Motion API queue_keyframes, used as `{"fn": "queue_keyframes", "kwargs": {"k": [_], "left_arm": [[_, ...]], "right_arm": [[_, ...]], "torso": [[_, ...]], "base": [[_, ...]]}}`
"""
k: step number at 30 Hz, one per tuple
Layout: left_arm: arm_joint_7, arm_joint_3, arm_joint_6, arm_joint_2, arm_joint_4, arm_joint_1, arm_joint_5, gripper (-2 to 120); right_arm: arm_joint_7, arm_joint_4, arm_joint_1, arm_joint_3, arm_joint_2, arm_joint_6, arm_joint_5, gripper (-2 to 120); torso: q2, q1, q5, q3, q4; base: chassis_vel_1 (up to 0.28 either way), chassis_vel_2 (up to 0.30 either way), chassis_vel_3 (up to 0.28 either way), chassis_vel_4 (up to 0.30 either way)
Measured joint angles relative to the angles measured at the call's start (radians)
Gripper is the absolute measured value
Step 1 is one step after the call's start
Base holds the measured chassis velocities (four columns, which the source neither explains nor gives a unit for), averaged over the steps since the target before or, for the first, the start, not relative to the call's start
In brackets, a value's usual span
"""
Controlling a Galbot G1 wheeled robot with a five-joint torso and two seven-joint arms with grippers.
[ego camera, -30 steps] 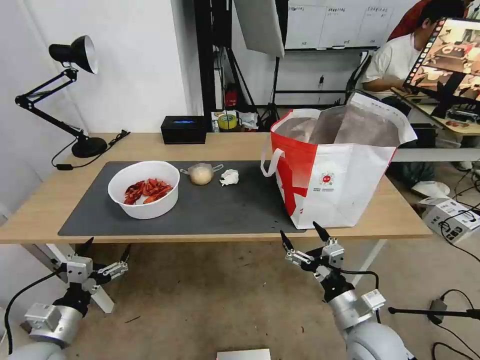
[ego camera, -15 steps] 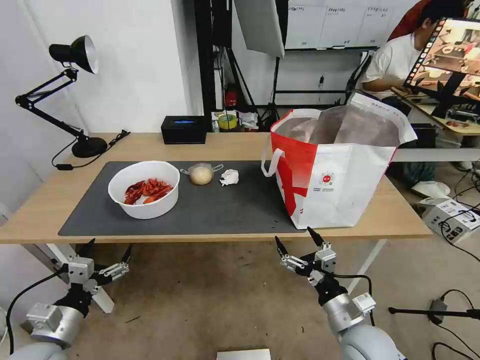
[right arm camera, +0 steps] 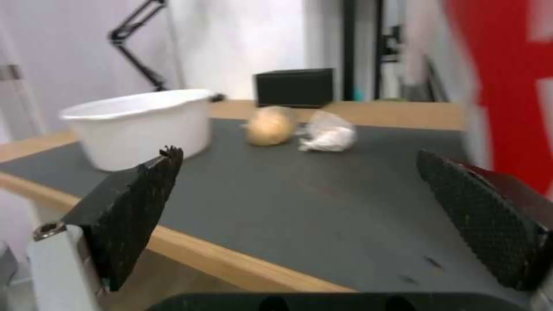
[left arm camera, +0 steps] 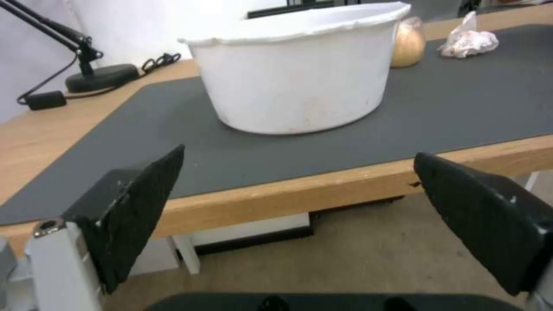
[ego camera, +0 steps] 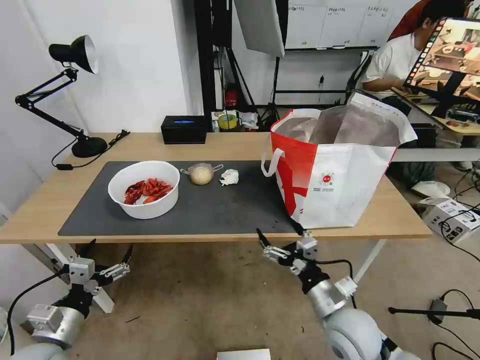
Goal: Pick up the trash from the table and place it into the takeout bag.
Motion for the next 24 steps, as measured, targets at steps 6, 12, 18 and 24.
{"fn": "queue_keyframes", "kwargs": {"k": [6, 12, 18, 24], "left_arm": [[0.000, -0.002, -0.002, -0.004, 0.001, -0.001, 0.001, 100], [0.000, -0.013, -0.013, -0.012, 0.006, -0.001, 0.010, 100], [0.000, -0.014, -0.016, -0.020, 0.010, 0.000, 0.020, 100], [0.000, -0.011, -0.017, -0.037, 0.010, 0.002, 0.035, 100]], "right_arm": [[-0.004, -0.037, 0.199, -0.123, -0.018, -0.052, 0.075, 100], [0.067, -0.128, 0.418, -0.257, 0.019, -0.136, 0.179, 100], [0.211, -0.190, 0.570, -0.348, 0.088, -0.234, 0.258, 100], [0.340, -0.266, 0.724, -0.419, 0.163, -0.352, 0.323, 100]], "torso": [[0.000, 0.000, 0.0001, 0.000, 0.0001], [0.000, 0.000, 0.0001, 0.000, 0.0001], [0.000, 0.000, 0.0001, 0.000, 0.0001], [0.000, 0.000, 0.0000, 0.000, 0.0001]], "base": [[0.000, 0.000, 0.000, 0.000], [0.000, 0.000, 0.000, 0.000], [0.000, 0.000, 0.000, 0.000], [0.000, 0.000, 0.000, 0.000]]}}
